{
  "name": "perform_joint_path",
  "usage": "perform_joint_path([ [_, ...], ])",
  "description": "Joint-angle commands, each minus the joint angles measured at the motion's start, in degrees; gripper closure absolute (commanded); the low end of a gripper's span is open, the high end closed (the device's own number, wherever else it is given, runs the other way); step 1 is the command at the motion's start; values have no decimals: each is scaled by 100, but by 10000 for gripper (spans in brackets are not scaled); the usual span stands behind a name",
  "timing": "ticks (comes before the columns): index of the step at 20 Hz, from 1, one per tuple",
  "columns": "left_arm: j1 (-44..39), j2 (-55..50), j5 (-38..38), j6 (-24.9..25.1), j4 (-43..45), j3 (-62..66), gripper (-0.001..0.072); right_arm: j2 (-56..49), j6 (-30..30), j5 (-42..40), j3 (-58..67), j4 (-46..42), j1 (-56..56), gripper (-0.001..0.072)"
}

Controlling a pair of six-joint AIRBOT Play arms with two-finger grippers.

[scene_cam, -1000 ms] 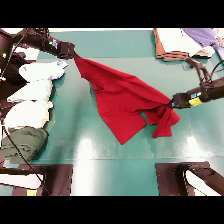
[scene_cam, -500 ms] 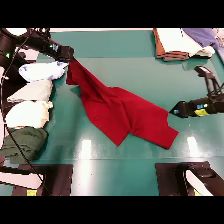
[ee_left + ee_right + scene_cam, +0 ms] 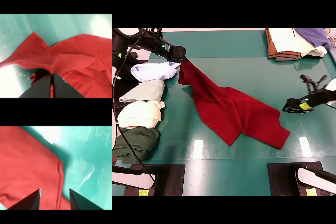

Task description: Fold the shirts.

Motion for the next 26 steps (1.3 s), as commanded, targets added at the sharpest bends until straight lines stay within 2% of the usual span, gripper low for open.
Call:
perform_joint_path([
  [1, -4, -4, 4, -13, 0, 2, 682, -809, -184, -476, 192, -7, 297, 304],
  [5, -2, -4, 11, -55, -7, 2, 683, -1163, -208, -356, 605, -13, 758, 306],
  [6, -2, -4, 0, -55, -7, 2, 683, -1213, -212, -315, 660, -11, 855, 332],
  [7, -2, -4, -24, -55, -9, 2, 682, -1231, -334, -284, 673, -15, 946, 412],
  [8, -2, -4, -59, -55, -9, 2, 683, -1226, -481, -275, 673, -17, 1027, 446],
  [10, -4, -2, -129, -55, -11, 2, 683, -1167, -553, -275, 675, -26, 1108, 699],
  [14, -2, 289, -133, -173, -7, 107, 684, -273, -551, -212, 866, -37, 977, 697],
  [18, -2, 1443, 282, -157, 31, 822, 684, 1268, -466, 219, 2035, -9, 595, 697],
  [22, -2, 2979, 1086, -142, 48, 1062, 684, 2448, -46, 461, 3351, -13, 219, 697],
  [26, -2, 4013, 1906, -46, 55, 1062, 685, 2994, 170, 693, 4151, -13, -330, 698],
])
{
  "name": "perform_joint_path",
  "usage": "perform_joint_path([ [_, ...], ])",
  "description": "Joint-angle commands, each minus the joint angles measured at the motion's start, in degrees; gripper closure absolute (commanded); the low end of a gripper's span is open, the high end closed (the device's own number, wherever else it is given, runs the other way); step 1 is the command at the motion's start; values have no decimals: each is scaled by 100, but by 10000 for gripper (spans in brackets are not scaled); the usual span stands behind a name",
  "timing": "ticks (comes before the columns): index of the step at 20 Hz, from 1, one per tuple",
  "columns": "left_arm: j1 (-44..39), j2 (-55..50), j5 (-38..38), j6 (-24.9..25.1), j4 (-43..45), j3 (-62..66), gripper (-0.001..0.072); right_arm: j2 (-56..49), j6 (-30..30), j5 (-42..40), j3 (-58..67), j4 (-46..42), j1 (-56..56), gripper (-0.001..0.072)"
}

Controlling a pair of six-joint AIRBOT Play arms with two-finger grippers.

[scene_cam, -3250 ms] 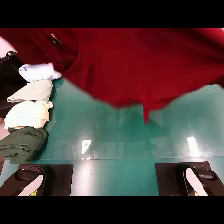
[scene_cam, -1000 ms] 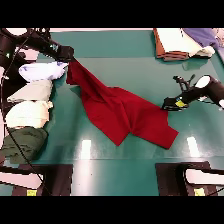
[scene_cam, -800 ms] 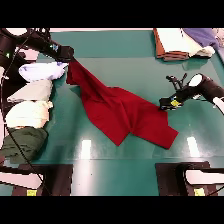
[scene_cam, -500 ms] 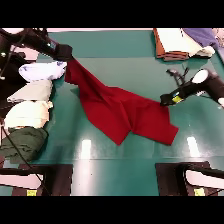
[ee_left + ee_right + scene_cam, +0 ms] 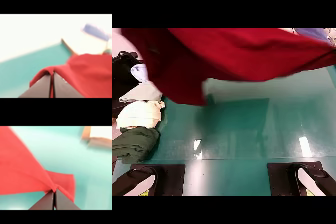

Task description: Fold the shirts.

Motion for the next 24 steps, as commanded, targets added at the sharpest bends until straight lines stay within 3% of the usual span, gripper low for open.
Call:
perform_joint_path([
  [1, -2, 828, 763, 61, 24, 48, 685, 452, 251, 310, 809, -7, -509, 698],
  [5, -2, 691, 673, 105, 160, -20, 685, -37, 380, 979, 1587, -2, -741, 698],
  [8, -2, 85, 199, 111, 313, -260, 685, -780, 647, 1252, 1825, -15, -452, 699],
  [13, -2, -1864, -776, 227, 304, -706, 684, -2162, 800, 1191, 566, -55, 404, 698],
  [18, 0, -3910, -437, -192, 306, -833, 678, -3497, 796, 168, -507, -44, 457, 697],
  [19, 0, -4096, -367, -201, 317, -833, 452, -3705, 791, 72, -442, -48, 450, 696],
  [20, 37, -4194, -284, -260, 306, -831, 174, -3873, 774, 52, -299, -46, 446, 640],
  [21, 96, -4194, -238, -332, 304, -831, 149, -4033, 774, 87, -66, -48, 446, 448],
  [22, 195, -4155, -271, -374, 273, -785, 149, -4140, 772, 195, 164, -46, 424, 407],
  [24, 501, -3963, -778, -389, 192, -684, 149, -4194, 577, 575, 533, -22, 382, 409],
])
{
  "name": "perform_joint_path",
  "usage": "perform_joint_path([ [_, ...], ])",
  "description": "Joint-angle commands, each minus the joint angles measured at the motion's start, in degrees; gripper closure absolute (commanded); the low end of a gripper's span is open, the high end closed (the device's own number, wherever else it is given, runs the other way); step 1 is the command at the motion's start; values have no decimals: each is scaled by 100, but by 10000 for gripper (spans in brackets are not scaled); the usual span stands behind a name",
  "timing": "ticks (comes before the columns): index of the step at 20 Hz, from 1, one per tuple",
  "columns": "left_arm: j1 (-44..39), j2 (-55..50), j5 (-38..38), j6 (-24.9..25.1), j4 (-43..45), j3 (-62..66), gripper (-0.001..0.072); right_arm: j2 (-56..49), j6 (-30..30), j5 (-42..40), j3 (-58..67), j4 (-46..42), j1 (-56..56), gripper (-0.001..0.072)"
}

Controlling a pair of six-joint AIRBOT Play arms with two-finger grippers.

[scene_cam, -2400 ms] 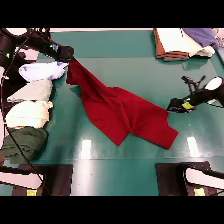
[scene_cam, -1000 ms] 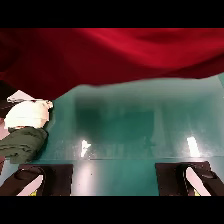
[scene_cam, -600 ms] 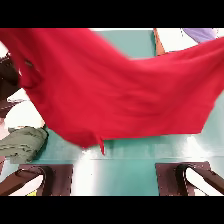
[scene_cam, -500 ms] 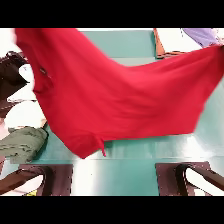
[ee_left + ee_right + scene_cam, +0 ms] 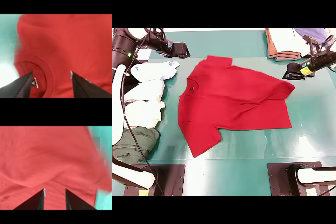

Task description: Fold the shirts.

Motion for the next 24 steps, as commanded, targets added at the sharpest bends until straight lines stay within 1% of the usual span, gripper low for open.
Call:
perform_joint_path([
  [1, 433, 81, -706, -127, -153, 57, 150, -186, -433, 479, 402, 39, -28, 410],
  [2, 597, 254, -1019, -122, -157, -35, 150, -42, -490, 640, 343, 48, -28, 409],
  [4, 890, 719, -1244, -125, -149, -715, 149, 415, -590, 684, -103, 280, 15, 410],
  [7, 1143, 1602, -1207, -13, -155, -2559, 149, 1132, -656, 629, -929, 811, 11, 410],
  [8, 1178, 1958, -1049, 24, -157, -3333, 149, 1344, -684, 581, -1158, 907, 13, 410],
  [10, 1178, 2601, -455, 13, -188, -4754, 149, 1786, -691, 352, -1615, 975, 13, 410],
  [12, 1178, 2968, 17, -33, -378, -5840, 149, 2157, -691, 140, -1980, 1093, 11, 410],
  [13, 1178, 3016, 103, -39, -503, -6210, 149, 2306, -691, 72, -2118, 1084, 11, 410],
  [15, 1176, 3016, 332, -37, -688, -6760, 149, 2492, -688, 61, -2245, 1088, 13, 410],
  [17, 1176, 3003, 695, 15, -1071, -7106, 150, 2592, -688, 61, -2271, 1091, 13, 410],
  [19, 1121, 2968, 1016, 232, -1530, -7340, 150, 2645, -688, 66, -2271, 1088, 13, 410],
  [23, 684, 2970, 1639, 223, -1766, -7534, 152, 2667, -688, 72, -2273, 1082, 4, 410],
  [24, 660, 2970, 1674, 214, -1812, -7501, 228, 2667, -688, 127, -2275, 1078, -39, 411],
])
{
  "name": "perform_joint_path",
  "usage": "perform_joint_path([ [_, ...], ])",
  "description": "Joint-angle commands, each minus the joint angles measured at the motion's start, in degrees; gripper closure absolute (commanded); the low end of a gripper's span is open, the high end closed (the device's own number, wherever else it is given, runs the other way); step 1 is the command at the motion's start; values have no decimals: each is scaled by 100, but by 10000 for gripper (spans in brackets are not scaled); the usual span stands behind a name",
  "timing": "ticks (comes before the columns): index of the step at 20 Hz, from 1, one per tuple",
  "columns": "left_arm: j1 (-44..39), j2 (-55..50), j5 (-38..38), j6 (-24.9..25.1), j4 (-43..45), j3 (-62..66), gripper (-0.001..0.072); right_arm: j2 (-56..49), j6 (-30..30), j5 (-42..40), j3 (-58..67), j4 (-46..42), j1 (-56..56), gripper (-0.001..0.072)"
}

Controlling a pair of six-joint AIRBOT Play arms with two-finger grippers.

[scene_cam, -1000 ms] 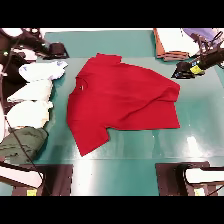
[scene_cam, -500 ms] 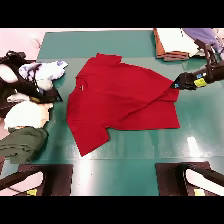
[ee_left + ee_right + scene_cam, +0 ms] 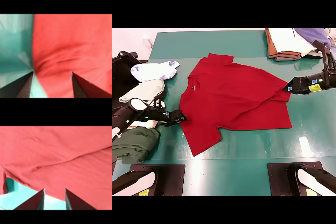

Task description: Fold the shirts.

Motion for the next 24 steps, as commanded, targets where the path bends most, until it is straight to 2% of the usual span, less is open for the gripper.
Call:
perform_joint_path([
  [1, -179, 9, 428, 39, -332, -105, 375, 37, 0, 140, -31, -42, -129, 410],
  [2, -177, 9, 450, 39, -302, -76, 546, 39, 0, 212, -122, -83, -313, 411],
  [3, -177, 11, 433, 35, -243, -7, 685, 42, 4, 282, -306, -181, -557, 410],
  [6, -177, 90, 184, 151, -238, 345, 683, 105, 26, 396, -1351, -811, -1687, 403],
  [8, -179, 98, 4, 289, -247, 575, 683, 101, 39, 254, -2155, -907, -2583, 181],
  [9, -179, 96, -20, 317, -245, 636, 683, 48, 39, 197, -2507, -787, -2983, 185],
  [11, -179, 96, 24, 326, -243, 647, 683, -136, 7, 2, -3141, -328, -3515, 287],
  [13, -179, 96, 17, 326, -245, 649, 683, -376, -96, -433, -3574, 116, -3574, 302],
  [14, -179, 96, -4, 323, -245, 649, 683, -498, -98, -682, -3700, 280, -3471, 355],
  [19, -179, 96, -146, 317, -260, 649, 683, -1016, -68, -1926, -3696, 905, -2365, 358],
  [20, -179, 96, -138, 313, -264, 656, 683, -1121, -48, -2063, -3600, 876, -2118, 381],
  [22, -177, 96, -168, 293, -267, 702, 683, -1233, -59, -2166, -3386, 852, -1744, 513],
  [24, -177, 170, -310, 293, -264, 894, 684, -1106, -212, -2002, -3049, 844, -1456, 697],
])
